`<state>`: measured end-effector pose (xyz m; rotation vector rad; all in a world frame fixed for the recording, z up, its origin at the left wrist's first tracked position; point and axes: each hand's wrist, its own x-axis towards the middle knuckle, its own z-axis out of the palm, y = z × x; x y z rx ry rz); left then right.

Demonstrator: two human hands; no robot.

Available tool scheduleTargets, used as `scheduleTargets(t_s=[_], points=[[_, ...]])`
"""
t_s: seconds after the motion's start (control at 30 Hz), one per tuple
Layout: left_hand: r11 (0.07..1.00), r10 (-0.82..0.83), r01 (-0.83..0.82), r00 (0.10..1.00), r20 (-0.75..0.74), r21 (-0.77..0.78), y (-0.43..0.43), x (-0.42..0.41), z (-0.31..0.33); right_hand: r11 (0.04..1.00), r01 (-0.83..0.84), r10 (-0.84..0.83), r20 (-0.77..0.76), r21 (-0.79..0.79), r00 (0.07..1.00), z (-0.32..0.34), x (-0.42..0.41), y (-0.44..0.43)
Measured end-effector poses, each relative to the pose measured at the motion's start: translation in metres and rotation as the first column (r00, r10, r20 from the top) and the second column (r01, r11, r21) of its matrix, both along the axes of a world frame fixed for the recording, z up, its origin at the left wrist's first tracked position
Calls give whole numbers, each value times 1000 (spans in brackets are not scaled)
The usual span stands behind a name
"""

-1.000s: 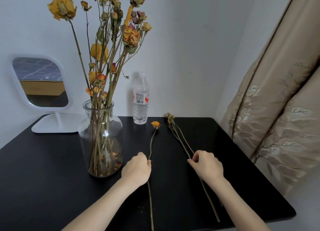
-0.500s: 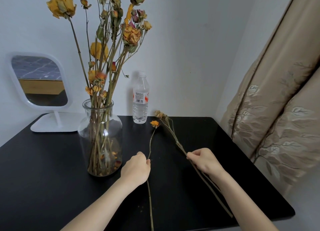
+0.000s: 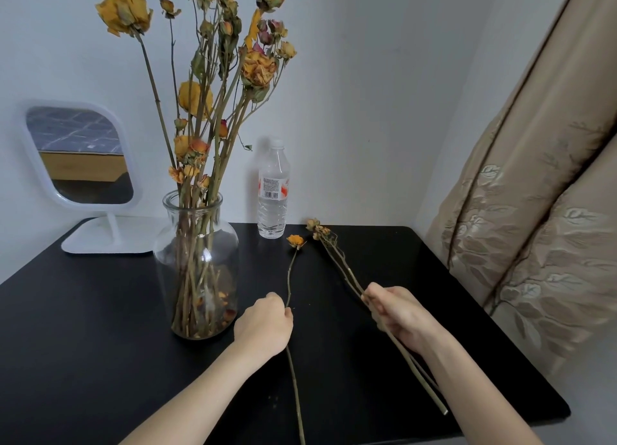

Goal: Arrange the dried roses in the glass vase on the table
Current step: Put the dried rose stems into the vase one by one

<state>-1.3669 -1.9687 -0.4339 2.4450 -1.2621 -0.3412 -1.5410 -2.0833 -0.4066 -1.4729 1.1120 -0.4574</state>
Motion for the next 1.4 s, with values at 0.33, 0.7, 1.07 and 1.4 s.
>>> scheduleTargets(t_s=[0.33,0.7,1.07,1.4], points=[[985,-131,162,931,341,-64,-13,-17,0,999,-27,27,3,30,1000,0,-9,-5],[729,-647,678,640,414,90,-53,-61,-2,996,-83,83,9,35,997,7,-23,-8],[959,-239,261,954,180,-108,-63,-70,-4,991,-85,70,-148,-104,986,17,-36,1],[952,-250,211,954,165,224,-68,-67,8,993,-73,54,-186,-97,981,7,-47,8]])
